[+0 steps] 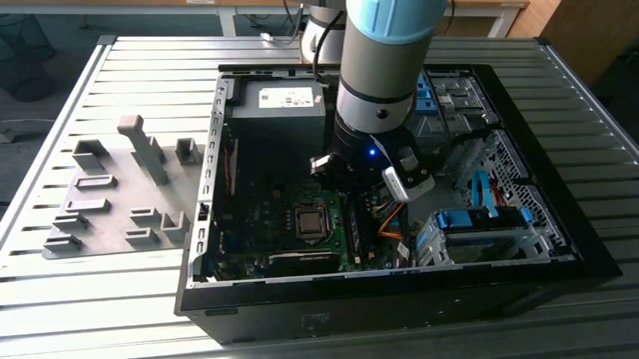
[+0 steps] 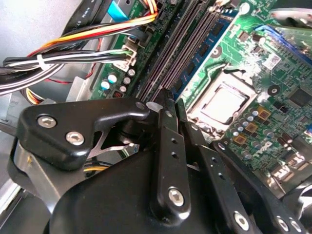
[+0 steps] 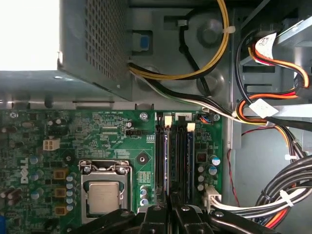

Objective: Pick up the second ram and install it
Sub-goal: 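Insert the second ram into the second slot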

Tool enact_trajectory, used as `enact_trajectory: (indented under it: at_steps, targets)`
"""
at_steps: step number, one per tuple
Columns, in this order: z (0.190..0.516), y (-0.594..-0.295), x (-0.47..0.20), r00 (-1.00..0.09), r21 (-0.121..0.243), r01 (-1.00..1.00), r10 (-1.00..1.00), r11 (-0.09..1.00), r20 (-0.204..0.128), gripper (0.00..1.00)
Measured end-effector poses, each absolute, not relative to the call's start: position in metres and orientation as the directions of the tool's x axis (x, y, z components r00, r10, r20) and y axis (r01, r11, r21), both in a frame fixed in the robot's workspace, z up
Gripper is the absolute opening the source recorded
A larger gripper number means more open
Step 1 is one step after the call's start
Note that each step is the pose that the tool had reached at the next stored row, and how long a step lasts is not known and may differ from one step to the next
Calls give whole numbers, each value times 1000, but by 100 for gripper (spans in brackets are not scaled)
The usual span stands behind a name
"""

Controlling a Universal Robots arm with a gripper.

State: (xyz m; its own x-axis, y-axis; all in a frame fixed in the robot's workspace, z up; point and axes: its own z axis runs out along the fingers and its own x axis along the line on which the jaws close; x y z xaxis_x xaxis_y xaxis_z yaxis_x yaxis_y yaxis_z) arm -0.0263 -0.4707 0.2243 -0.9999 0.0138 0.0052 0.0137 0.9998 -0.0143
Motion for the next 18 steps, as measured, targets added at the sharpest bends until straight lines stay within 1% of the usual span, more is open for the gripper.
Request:
enact_trajectory:
  at_steps: [18]
  targets:
    - [215,-471,-25,-1000,-14,14,14,1000,7,14]
